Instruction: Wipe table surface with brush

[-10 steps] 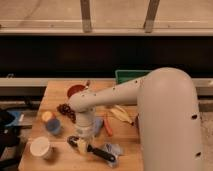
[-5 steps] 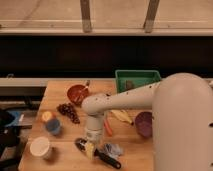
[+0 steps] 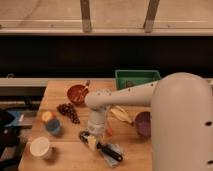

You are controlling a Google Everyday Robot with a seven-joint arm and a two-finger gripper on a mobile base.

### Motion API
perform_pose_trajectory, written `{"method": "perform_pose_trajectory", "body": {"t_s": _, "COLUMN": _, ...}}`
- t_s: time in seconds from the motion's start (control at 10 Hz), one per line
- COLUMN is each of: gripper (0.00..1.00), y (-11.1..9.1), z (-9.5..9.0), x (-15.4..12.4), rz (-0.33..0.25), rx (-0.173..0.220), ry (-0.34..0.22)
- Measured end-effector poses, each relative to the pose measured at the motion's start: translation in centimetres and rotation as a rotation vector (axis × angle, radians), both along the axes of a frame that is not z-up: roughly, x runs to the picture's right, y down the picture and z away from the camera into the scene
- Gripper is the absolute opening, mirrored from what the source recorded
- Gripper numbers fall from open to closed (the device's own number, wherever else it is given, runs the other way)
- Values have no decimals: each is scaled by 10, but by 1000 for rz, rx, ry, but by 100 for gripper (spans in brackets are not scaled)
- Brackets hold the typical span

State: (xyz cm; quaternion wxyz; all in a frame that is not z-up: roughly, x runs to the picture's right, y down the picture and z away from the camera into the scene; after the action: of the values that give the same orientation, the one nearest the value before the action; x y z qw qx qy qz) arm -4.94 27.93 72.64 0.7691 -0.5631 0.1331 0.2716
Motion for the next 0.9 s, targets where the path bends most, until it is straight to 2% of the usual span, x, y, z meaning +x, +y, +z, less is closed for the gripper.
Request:
{"method": "perform_pose_trajectory", "body": {"t_s": 0.2, "gripper": 0, "y": -17, "z": 8, "x": -28, "rz": -20, "rx": 34, "ry": -57}}
{"method": "perform_pose_trajectory", "body": {"t_s": 0.4, "gripper": 0, "y": -25, "z": 11, "x": -55, "rz": -22, "rx": 57, "ry": -144}}
{"method": "perform_pose_trajectory", "body": {"t_s": 0.6, "gripper": 0, "y": -13, "z": 0, "x": -72, "rz": -12, "rx": 48, "ry": -202}}
{"method": "perform_pose_trajectory", "body": {"t_s": 0.9, "gripper": 0, "y": 10, "z": -20, "x": -61, "rz": 6, "rx": 14, "ry": -206}}
